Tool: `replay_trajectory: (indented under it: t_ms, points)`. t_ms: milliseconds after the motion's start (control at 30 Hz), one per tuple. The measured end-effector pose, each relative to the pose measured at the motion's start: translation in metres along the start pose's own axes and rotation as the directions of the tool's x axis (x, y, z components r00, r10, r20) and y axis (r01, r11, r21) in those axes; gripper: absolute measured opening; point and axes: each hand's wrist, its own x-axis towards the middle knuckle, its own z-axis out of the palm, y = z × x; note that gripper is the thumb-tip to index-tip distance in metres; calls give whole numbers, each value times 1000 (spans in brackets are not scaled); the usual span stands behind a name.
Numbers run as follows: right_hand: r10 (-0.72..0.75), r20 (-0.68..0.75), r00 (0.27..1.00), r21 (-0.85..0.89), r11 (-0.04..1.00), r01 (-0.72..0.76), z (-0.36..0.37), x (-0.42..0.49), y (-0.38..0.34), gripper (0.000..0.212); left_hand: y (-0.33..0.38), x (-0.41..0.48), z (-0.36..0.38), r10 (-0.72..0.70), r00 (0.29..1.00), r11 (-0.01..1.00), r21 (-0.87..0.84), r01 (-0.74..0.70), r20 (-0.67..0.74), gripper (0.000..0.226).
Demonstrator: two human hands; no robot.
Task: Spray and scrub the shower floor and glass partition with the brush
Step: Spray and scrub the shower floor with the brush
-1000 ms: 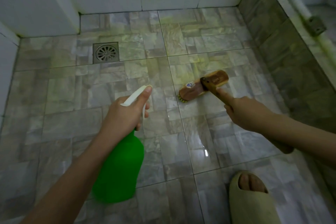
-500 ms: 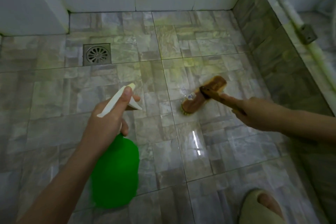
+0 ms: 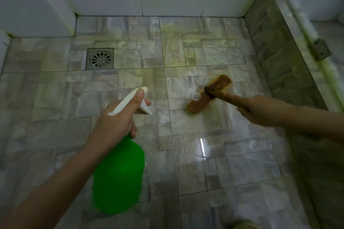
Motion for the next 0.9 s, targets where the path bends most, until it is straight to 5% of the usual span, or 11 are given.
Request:
replay_trajectory:
  t_ms: [167,433,600,900]
  points:
    - [-6,-227,974,128,991,36,-21,76,-18,60,7,-4,23,27,999,993,113,-31,33,29]
    - [19,-38,999,115,993,-15,62,-50,13,87,27,-21,64,46,998,984,168,-54,52,51]
    - [41,-291,956,255,966,36,26,43,12,65,19,-18,98,73,996,995,73,-69,-54,36]
    - [233,-124,965,377,910,-172,87,-70,57,69,3,-35,129,113,992,987,120,-106,-52,57]
